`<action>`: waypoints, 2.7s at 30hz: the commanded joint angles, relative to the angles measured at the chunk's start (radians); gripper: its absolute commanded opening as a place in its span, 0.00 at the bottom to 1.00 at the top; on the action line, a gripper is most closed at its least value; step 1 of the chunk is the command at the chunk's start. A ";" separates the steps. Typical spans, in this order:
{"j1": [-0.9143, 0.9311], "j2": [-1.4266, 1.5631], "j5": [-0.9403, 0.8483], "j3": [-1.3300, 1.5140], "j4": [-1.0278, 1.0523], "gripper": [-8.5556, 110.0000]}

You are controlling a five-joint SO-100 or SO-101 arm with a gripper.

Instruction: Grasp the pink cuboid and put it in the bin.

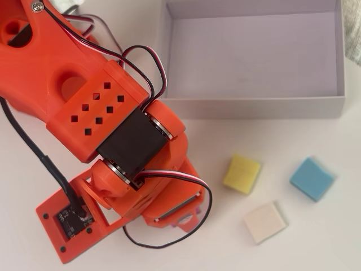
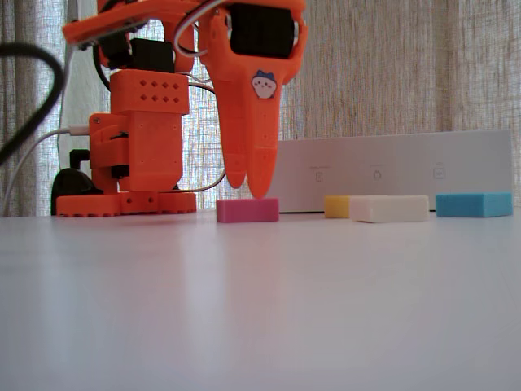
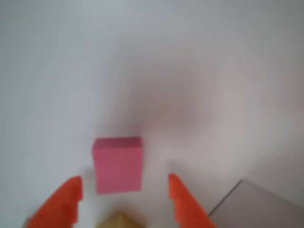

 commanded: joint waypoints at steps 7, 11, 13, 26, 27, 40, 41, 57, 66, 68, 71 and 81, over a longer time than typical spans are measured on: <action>0.015 -0.040 -0.012 0.009 -0.048 0.26; 0.023 -0.064 -0.012 0.011 -0.075 0.26; 0.029 -0.072 -0.012 0.014 -0.097 0.26; 0.052 -0.063 -0.023 0.061 -0.169 0.00; 0.054 -0.043 -0.029 0.049 -0.144 0.00; -0.233 0.284 -0.359 -0.669 0.298 0.00; -0.296 0.307 -0.422 -0.666 0.298 0.00; -0.815 0.495 -0.624 0.120 -0.029 0.00; -0.788 0.598 -0.623 0.354 -0.253 0.37; -0.785 0.618 -0.637 0.367 -0.275 0.39; -0.744 0.652 -0.643 0.360 -0.341 0.38; -0.624 0.772 -0.738 0.307 -0.453 0.39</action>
